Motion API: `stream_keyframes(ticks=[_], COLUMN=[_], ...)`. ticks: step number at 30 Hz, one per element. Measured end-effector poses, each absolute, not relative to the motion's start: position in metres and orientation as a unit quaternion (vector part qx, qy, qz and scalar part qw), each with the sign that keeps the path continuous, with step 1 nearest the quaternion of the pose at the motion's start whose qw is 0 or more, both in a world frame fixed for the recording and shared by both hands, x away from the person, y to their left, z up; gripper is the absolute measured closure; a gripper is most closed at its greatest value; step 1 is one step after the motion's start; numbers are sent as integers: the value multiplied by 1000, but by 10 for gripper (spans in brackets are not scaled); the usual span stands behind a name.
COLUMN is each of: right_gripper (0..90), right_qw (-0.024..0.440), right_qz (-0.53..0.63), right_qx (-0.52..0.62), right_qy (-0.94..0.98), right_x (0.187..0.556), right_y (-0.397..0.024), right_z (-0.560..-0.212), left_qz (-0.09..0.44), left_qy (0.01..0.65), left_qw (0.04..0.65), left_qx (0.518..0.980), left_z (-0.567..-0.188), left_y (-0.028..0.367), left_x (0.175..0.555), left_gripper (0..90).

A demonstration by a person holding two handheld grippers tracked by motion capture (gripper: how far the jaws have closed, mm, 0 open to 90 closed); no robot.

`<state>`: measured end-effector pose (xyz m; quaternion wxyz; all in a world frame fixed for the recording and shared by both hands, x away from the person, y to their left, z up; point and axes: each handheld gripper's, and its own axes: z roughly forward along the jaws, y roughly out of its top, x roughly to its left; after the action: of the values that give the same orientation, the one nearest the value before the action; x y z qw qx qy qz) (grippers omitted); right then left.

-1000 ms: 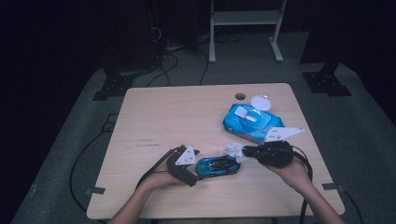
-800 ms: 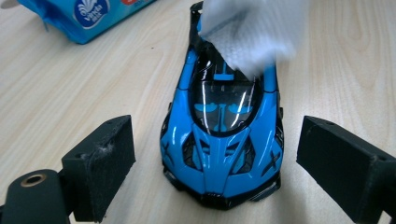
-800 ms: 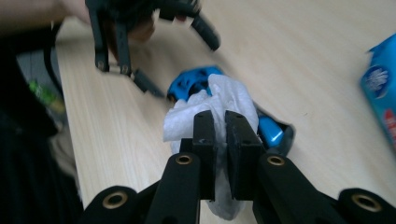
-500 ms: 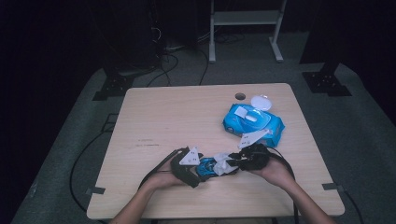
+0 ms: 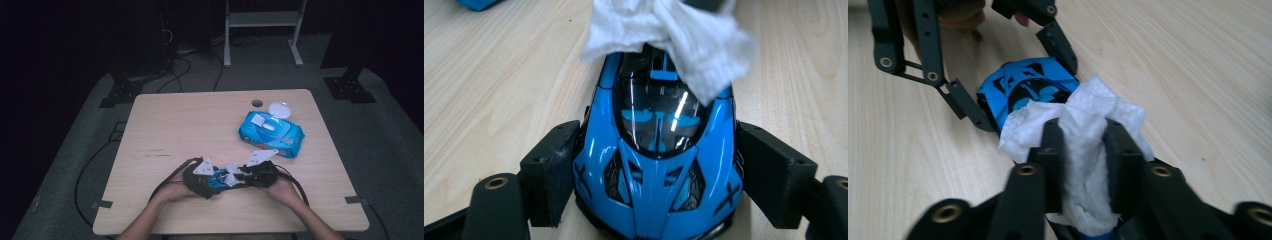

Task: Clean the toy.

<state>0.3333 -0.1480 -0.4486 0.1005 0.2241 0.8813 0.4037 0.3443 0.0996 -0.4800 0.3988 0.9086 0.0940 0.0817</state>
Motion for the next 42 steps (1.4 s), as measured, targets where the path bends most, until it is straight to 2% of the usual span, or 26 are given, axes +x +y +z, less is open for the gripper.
stream_keyframes(ticks=[3,7,11,16,19,22,25,32,42], right_gripper=[771,774,783,784,786,787,787,784,786], right_qw=[90,101,129,109,100,121,115,104,103], right_qz=[409,412,401,404,398,377,381,400,406], right_qx=[241,243,221,182,186,201,223,218,262], right_qy=[876,872,880,890,893,896,890,884,869], right_x=[336,333,326,318,320,322,324,324,334], right_y=[-157,-160,-146,-127,-135,-154,-168,-151,-173], right_z=[-449,-450,-447,-447,-445,-445,-446,-448,-450], left_qz=[79,83,85,85,85,87,90,104,111], left_qy=[99,99,98,98,98,97,98,103,116], left_qw=[398,401,402,402,402,401,400,402,401], left_qx=[909,907,906,906,906,907,907,904,902], left_z=[-480,-480,-480,-481,-480,-480,-480,-481,-481], left_y=[103,103,103,104,104,104,104,103,101], left_x=[344,345,344,345,345,345,344,344,346], left_gripper=[215,248,249,251,251,251,251,248,249])
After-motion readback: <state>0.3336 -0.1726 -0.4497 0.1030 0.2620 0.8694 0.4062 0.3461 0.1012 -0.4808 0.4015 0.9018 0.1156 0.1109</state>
